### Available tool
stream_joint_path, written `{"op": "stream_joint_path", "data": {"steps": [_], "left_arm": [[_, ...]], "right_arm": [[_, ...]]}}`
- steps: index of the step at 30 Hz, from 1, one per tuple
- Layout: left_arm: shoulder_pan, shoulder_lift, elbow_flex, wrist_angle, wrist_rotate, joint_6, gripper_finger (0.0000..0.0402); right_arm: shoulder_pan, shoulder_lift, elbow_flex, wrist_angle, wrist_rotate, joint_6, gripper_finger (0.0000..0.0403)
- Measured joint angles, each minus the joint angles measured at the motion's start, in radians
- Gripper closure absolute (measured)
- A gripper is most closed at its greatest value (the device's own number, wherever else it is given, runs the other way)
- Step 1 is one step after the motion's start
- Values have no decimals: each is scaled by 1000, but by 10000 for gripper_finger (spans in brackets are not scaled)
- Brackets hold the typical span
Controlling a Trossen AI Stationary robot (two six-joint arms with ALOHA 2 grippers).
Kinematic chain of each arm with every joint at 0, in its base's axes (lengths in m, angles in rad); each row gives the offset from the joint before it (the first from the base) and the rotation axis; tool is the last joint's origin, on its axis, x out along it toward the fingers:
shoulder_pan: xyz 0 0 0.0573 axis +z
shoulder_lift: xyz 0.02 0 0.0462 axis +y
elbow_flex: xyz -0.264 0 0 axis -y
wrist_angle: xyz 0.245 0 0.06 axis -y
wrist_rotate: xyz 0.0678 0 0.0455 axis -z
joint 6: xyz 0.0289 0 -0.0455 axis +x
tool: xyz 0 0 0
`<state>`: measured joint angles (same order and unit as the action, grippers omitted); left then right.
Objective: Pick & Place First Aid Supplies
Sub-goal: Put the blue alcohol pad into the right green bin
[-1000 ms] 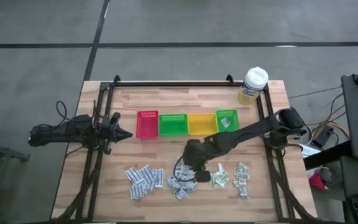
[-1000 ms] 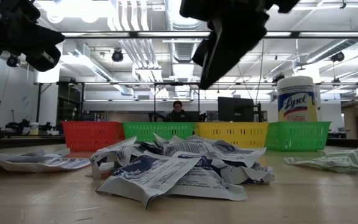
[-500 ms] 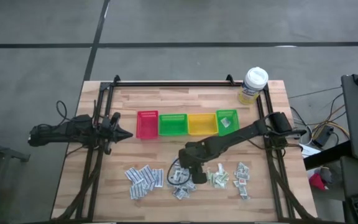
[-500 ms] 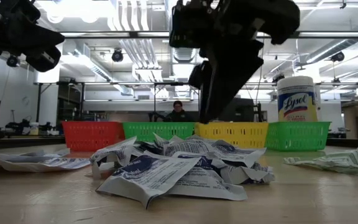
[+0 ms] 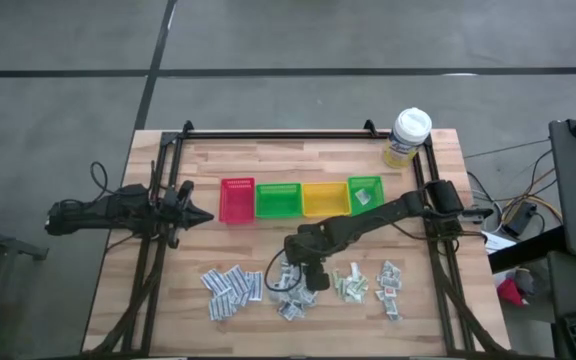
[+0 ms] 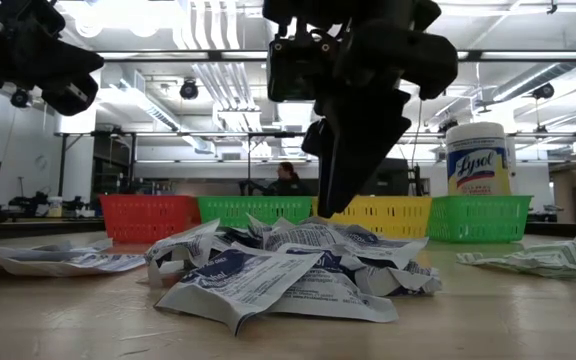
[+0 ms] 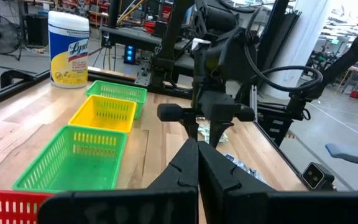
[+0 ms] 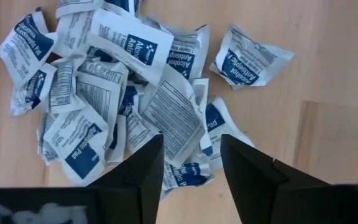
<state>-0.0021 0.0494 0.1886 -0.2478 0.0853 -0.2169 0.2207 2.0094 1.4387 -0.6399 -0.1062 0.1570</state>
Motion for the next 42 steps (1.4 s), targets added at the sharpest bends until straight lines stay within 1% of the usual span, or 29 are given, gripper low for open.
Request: {"op": "stream_joint_path", "data": {"steps": [10, 13, 20, 30, 42], "left_arm": [[0, 0, 0, 0, 0, 0, 401], [0, 0, 0, 0, 0, 0, 401], [0, 0, 0, 0, 0, 0, 401], [0, 0, 0, 0, 0, 0, 401], [0, 0, 0, 0, 0, 0, 401]], "right_arm": [[1, 2, -2, 2, -10, 7, 259], [1, 2, -2, 8, -30, 8, 258], [1, 4, -2, 26, -33, 5, 250], [0, 4, -8, 40, -34, -13, 259], [-9, 5, -19, 56, -34, -11, 250]]}}
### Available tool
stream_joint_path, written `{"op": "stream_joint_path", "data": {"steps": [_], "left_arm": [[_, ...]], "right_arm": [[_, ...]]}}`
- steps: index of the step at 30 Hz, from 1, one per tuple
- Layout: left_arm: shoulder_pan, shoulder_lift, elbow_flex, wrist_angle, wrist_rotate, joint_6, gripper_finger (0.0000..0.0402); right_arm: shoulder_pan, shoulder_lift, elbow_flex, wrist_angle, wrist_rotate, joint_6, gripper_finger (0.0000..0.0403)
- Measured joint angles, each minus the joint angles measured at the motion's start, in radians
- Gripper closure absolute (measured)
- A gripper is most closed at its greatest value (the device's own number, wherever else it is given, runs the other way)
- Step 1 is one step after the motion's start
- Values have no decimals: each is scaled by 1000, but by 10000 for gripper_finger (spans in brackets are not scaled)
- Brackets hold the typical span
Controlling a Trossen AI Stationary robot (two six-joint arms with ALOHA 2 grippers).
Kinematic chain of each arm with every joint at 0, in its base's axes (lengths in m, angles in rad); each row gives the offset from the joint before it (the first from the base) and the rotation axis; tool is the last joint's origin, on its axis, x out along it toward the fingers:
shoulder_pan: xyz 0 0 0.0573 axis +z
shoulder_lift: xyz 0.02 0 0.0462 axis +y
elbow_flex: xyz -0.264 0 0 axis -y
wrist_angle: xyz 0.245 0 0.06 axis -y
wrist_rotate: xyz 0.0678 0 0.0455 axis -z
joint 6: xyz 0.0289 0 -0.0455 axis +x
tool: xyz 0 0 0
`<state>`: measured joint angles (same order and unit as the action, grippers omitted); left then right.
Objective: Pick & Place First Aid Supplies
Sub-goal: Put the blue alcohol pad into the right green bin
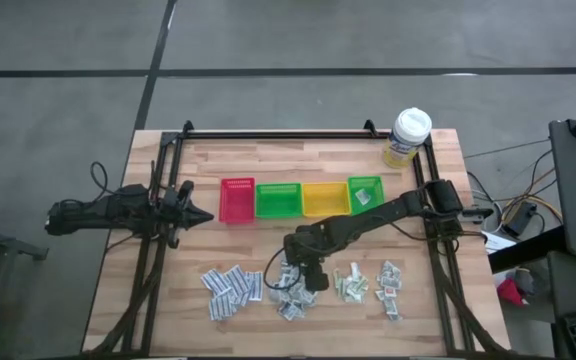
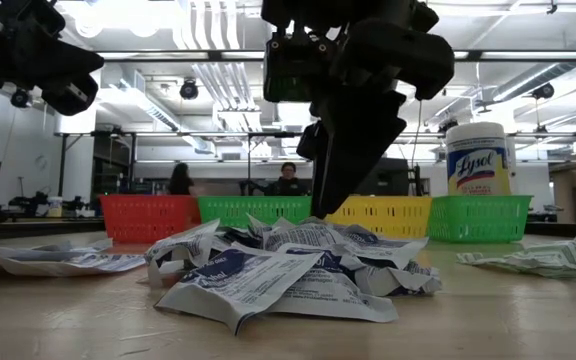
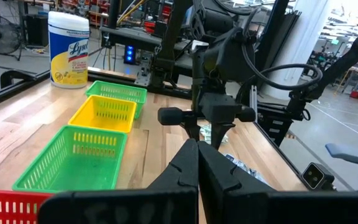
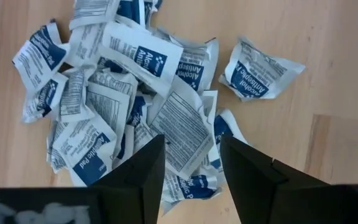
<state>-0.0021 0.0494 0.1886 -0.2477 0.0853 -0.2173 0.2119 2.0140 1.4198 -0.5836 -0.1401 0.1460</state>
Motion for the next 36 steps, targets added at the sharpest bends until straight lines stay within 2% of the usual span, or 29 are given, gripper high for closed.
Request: {"op": "stream_joint_path", "data": {"steps": [16, 25, 36], "left_arm": [[0, 0, 0, 0, 0, 0, 401], [0, 0, 0, 0, 0, 0, 401], [0, 0, 0, 0, 0, 0, 401]], "right_arm": [[-6, 0, -27, 28, 0, 11, 259], [-5, 0, -34, 41, 0, 19, 294], [-5, 0, -34, 44, 0, 15, 356]]}}
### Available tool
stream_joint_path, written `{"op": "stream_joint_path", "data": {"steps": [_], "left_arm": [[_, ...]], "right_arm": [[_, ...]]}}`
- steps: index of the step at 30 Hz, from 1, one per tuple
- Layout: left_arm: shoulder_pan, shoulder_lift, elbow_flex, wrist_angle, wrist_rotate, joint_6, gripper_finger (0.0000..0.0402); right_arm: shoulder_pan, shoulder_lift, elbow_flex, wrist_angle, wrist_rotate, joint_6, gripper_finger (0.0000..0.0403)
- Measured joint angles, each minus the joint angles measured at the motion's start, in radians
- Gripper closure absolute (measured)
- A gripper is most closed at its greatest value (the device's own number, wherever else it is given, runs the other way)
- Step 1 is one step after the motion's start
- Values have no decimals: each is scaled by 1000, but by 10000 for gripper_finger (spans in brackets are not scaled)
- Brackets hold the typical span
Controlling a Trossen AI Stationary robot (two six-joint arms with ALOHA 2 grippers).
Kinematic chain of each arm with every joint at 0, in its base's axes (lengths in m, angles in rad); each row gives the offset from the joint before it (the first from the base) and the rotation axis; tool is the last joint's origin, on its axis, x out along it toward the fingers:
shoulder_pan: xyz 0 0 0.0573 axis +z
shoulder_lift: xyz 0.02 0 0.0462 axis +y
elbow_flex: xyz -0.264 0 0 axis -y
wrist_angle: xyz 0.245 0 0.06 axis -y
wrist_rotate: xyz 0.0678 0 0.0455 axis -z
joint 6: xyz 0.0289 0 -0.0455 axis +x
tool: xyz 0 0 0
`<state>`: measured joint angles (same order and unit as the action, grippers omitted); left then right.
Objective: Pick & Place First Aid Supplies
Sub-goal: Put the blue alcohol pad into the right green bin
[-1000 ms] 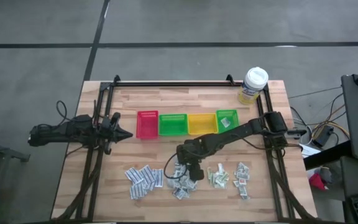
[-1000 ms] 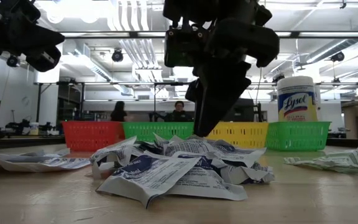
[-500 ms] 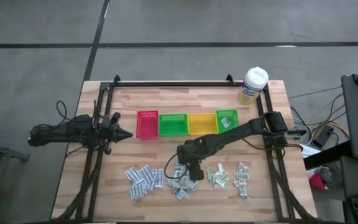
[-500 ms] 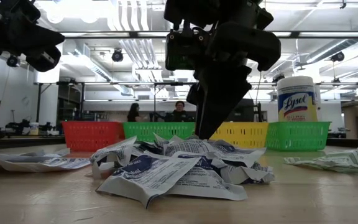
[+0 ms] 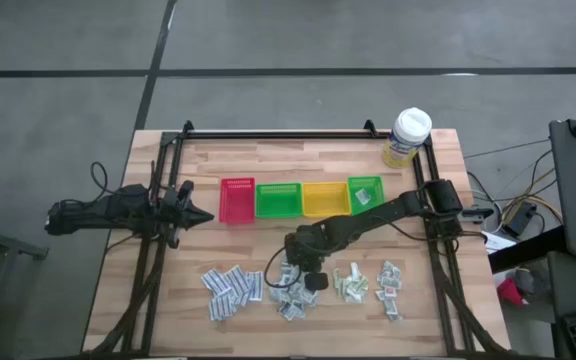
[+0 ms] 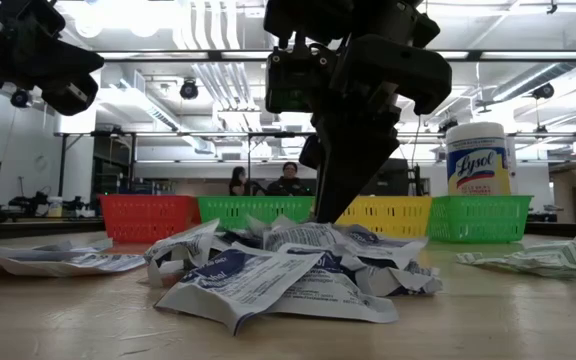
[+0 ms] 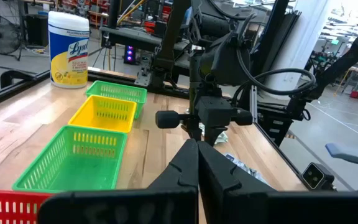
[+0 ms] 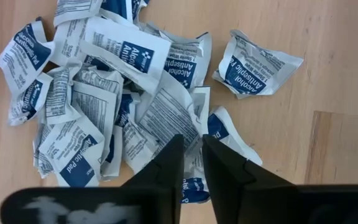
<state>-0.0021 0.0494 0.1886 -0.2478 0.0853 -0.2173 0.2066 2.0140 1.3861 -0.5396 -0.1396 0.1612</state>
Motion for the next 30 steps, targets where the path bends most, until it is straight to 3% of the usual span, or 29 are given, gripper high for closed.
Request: {"op": "stream_joint_path", "data": {"steps": [8, 30], "left_arm": [[0, 0, 0, 0, 0, 0, 401], [0, 0, 0, 0, 0, 0, 401]], "right_arm": [[0, 0, 0, 0, 8, -4, 393], [-2, -78, 32, -53, 19, -54, 394]]}}
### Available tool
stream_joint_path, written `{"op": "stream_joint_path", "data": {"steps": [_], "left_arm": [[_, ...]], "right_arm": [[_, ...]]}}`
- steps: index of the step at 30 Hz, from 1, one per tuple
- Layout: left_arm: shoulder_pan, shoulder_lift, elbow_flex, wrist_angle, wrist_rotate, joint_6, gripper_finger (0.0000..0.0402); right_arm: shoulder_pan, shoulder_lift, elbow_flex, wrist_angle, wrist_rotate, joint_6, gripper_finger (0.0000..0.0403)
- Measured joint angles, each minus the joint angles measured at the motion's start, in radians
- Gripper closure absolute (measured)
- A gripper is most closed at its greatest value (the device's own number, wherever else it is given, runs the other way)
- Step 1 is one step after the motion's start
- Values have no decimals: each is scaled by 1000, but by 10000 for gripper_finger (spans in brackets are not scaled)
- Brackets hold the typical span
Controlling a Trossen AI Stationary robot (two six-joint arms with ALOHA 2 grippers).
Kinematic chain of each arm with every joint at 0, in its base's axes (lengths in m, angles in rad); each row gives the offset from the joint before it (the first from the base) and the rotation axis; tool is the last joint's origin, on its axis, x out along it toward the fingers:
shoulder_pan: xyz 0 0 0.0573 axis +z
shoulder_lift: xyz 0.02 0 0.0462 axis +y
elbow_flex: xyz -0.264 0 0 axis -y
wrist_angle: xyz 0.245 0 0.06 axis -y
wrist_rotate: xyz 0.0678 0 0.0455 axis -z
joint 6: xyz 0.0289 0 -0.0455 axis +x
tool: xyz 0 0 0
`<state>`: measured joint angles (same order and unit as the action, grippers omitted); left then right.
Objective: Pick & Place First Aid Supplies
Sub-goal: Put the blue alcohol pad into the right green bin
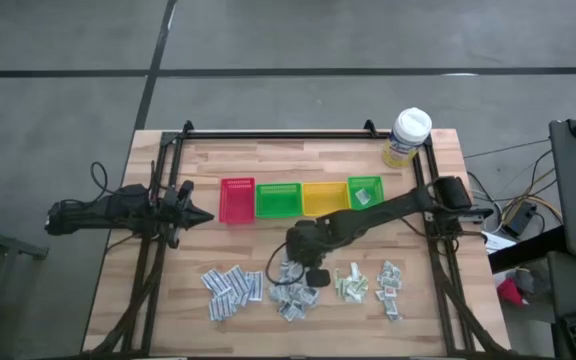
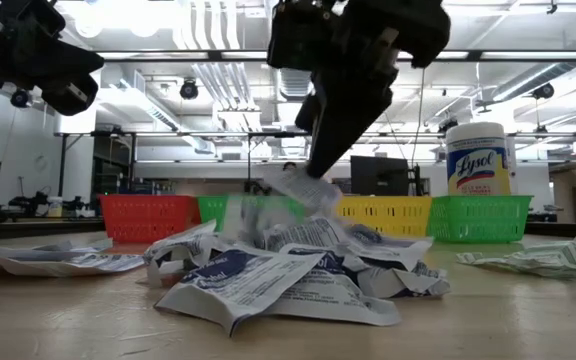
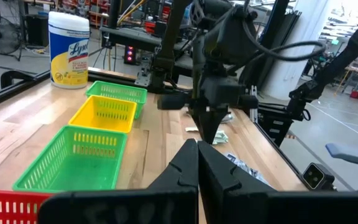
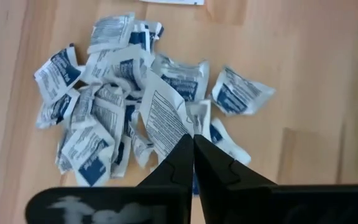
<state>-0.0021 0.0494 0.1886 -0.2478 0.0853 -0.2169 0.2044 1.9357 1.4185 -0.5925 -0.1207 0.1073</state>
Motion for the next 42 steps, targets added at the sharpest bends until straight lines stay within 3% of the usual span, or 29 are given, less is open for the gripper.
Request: {"op": "stream_joint_path", "data": {"steps": [12, 17, 25, 30, 36, 42], "left_arm": [[0, 0, 0, 0, 0, 0, 401], [0, 0, 0, 0, 0, 0, 401], [0, 0, 0, 0, 0, 0, 401], [0, 0, 0, 1, 0, 0, 401], [0, 0, 0, 0, 0, 0, 401], [0, 0, 0, 0, 0, 0, 401]], "right_arm": [[1, -86, 0, -105, 114, -108, 394], [1, -120, 0, -220, 258, -88, 395], [0, -163, 0, -503, 551, 171, 395], [-2, -167, -1, -664, 663, 344, 395], [-19, -167, -1, -855, 724, 554, 394], [-64, -169, -3, -980, 698, 748, 394]]}}
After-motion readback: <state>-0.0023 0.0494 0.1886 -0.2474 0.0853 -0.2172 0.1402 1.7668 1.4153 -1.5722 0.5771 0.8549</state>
